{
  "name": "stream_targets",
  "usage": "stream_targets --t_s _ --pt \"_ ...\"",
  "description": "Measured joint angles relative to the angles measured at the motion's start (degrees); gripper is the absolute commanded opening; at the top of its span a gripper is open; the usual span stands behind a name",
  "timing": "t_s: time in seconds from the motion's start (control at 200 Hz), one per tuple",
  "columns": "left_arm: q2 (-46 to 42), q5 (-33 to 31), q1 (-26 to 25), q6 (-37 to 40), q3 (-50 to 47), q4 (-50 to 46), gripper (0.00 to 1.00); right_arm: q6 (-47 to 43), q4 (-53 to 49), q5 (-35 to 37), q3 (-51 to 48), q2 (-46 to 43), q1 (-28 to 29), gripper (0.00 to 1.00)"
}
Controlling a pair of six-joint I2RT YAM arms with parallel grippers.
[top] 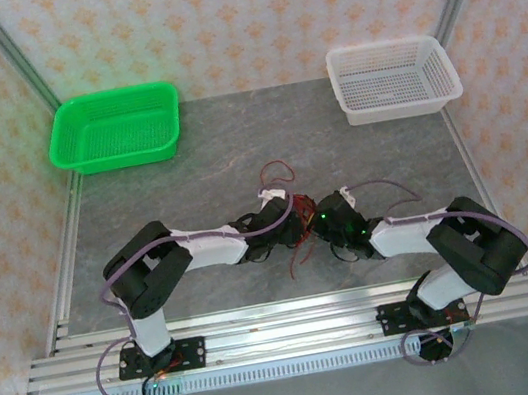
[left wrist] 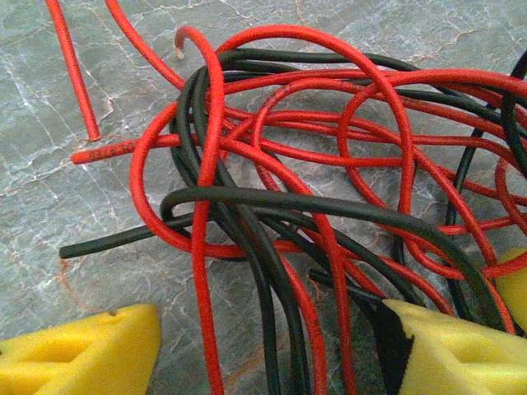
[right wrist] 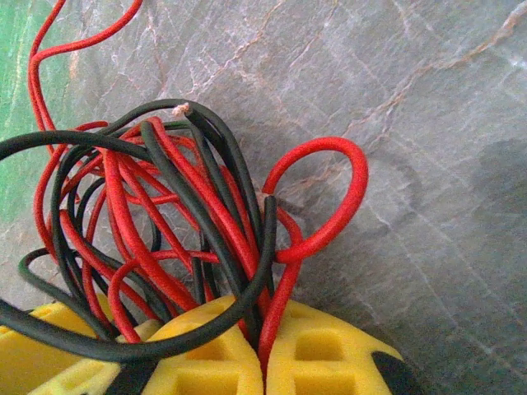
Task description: Untangle the cables
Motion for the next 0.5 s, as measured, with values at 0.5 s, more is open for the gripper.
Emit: stream_targets --t_s 0.5 --pt "0.42 -4.92 -0.04 -2.38 -0.52 -1.6 0.59 -3.67 -6.88 3.23 0.83 -3.28 -0.02 0.0"
